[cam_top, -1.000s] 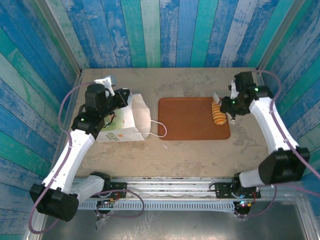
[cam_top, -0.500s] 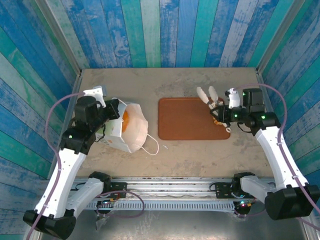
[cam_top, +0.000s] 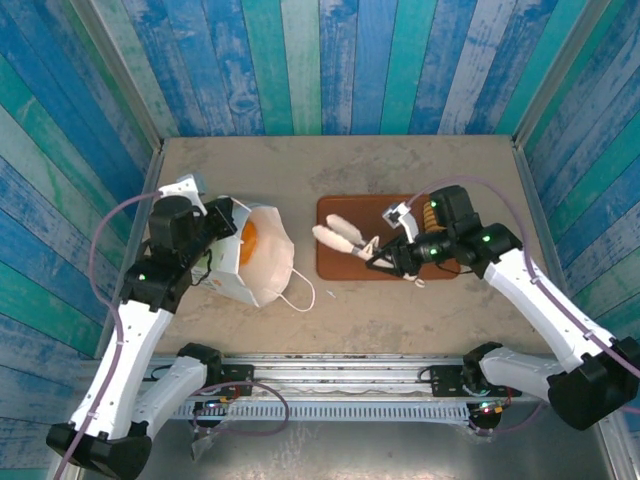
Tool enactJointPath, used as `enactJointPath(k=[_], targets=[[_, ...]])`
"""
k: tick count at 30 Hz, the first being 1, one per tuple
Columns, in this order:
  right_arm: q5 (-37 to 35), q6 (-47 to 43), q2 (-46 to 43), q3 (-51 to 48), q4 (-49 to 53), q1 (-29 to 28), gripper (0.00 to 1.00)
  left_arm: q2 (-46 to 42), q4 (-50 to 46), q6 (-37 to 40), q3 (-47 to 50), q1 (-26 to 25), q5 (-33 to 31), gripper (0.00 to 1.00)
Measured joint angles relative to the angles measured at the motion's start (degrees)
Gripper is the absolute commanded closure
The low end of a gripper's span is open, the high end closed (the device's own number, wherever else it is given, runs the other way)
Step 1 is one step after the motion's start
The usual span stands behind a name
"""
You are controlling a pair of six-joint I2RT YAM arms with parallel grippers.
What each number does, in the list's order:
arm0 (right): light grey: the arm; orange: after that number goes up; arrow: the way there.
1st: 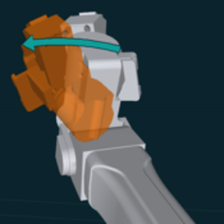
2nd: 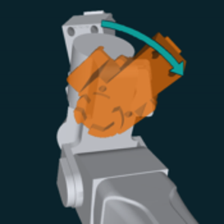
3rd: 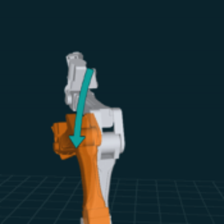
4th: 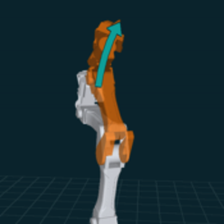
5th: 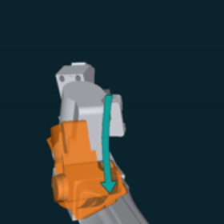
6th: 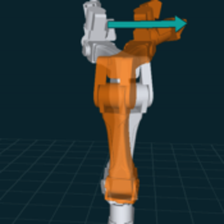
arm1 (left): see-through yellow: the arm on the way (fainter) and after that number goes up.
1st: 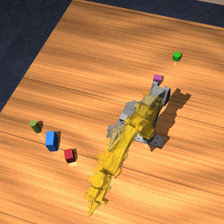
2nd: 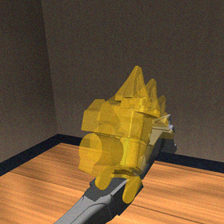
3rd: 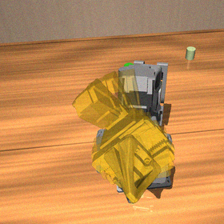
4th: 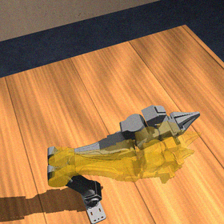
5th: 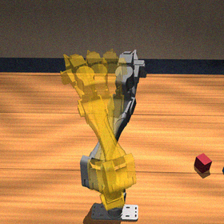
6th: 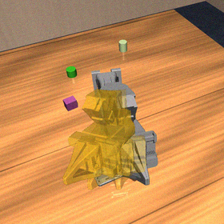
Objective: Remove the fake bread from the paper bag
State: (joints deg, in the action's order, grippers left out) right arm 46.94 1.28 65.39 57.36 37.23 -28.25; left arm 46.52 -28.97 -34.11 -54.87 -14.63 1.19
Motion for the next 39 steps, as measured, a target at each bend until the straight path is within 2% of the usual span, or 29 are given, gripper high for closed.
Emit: enactJointPath(k=[7, 15, 24, 33, 35, 37, 39], targets=[[0.6, -0.4, 6.1, 1.7, 0.2, -9.4, 0.52, 0.9, 2.8, -3.1, 0.1, 0.0, 1.4, 1.0], [-7.5, 7.7, 18.4, 6.6, -3.7, -17.5, 0.54, 2.0, 4.9, -2.9, 0.3, 0.0, 2.6, 1.0], [-12.6, 22.7, 32.1, 15.0, -12.4, -21.8, 0.48, 4.1, 4.7, -1.2, 0.3, 0.0, 5.4, 1.0], [-13.5, 28.3, 41.8, 25.9, -13.1, -22.6, 0.42, 2.9, 5.0, -0.3, 0.3, 0.0, 5.4, 1.0], [-14.3, 28.2, 44.2, 28.5, -11.5, -22.9, 0.44, 2.8, 5.0, -0.3, 0.3, 0.0, 5.4, 1.0], [-15.6, 27.5, 46.3, 30.8, -9.6, -23.3, 0.51, 2.7, 5.0, -0.3, 0.3, 0.0, 5.4, 1.0], [-16.7, 26.8, 47.4, 31.9, -8.0, -23.8, 0.55, 2.7, 4.9, -0.2, 0.3, 0.0, 5.3, 1.0]])
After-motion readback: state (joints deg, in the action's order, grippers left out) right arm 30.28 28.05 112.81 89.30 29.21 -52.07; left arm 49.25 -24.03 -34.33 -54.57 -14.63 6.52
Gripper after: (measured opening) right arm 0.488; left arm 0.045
